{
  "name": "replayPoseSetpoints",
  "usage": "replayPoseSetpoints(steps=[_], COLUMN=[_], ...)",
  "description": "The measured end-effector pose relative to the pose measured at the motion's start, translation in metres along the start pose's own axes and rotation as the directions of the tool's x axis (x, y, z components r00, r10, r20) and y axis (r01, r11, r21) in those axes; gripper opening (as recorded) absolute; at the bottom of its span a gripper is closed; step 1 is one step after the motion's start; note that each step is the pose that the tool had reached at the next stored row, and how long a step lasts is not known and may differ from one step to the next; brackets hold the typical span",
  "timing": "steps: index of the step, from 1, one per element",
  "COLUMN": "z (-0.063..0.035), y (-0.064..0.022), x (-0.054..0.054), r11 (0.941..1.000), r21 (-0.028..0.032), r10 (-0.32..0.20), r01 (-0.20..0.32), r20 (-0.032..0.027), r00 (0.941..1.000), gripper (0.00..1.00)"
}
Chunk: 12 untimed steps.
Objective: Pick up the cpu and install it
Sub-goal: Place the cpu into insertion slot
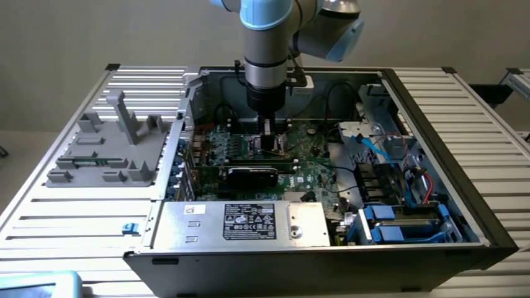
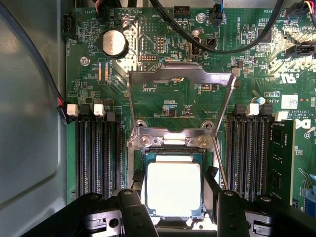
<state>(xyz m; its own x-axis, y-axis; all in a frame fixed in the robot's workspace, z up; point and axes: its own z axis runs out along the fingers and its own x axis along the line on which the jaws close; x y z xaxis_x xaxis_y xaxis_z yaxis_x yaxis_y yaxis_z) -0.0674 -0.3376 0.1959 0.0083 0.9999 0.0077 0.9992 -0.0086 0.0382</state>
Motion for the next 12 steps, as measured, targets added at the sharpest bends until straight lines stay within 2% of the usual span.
replayPoseSetpoints(steps=[9,10,12], z=[0.0002,0.0003,0.0003], y=[-0.0001,0.0,-0.0001], x=[0.0001,-0.0001,-0.0001], r11=[1.0,1.0,1.0], r21=[-0.0002,-0.0004,-0.0004], r10=[0.0,0.0,0.0], r01=[0.0,0.0,0.0], r20=[0.0,-0.0031,-0.0031], r00=[1.0,1.0,1.0], gripper=[0.55,0.55,0.55])
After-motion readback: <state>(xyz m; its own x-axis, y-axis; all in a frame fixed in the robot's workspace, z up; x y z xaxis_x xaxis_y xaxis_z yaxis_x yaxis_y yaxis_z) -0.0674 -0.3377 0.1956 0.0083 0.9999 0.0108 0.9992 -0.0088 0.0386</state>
